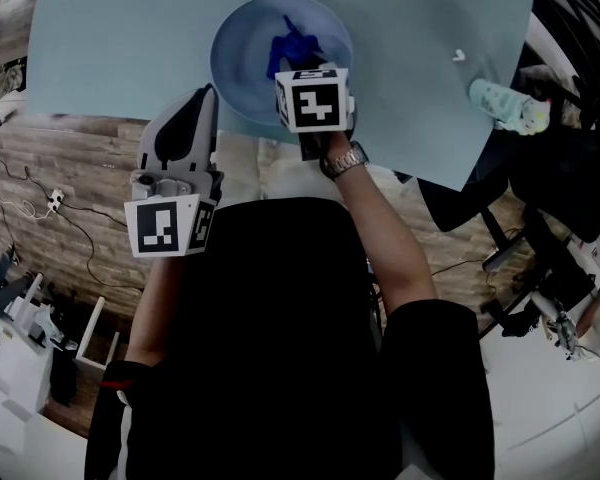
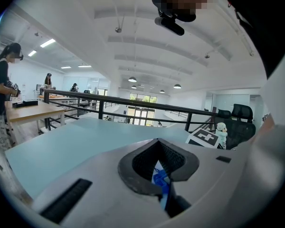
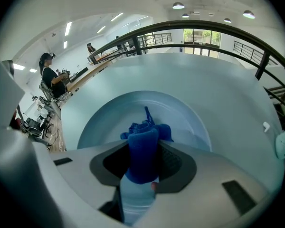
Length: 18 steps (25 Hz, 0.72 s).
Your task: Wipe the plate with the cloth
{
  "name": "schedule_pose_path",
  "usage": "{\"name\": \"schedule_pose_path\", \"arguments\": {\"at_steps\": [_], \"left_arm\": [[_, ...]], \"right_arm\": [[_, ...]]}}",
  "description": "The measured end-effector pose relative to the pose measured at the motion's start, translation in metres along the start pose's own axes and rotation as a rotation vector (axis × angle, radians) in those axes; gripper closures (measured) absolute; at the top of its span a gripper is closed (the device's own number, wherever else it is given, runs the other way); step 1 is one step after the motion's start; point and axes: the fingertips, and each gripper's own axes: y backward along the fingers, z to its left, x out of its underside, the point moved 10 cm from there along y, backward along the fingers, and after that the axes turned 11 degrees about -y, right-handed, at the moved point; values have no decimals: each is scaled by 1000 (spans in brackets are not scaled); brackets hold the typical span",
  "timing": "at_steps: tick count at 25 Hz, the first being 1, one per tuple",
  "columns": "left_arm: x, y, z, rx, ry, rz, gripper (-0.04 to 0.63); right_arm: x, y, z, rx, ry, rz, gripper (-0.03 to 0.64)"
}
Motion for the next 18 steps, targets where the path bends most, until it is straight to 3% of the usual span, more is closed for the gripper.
{"name": "schedule_pose_path", "arguments": {"at_steps": [18], "left_arm": [[-5, -11, -12, 35, -5, -7, 595]], "right_arm": [[-1, 10, -30, 90, -36, 23, 497]]}}
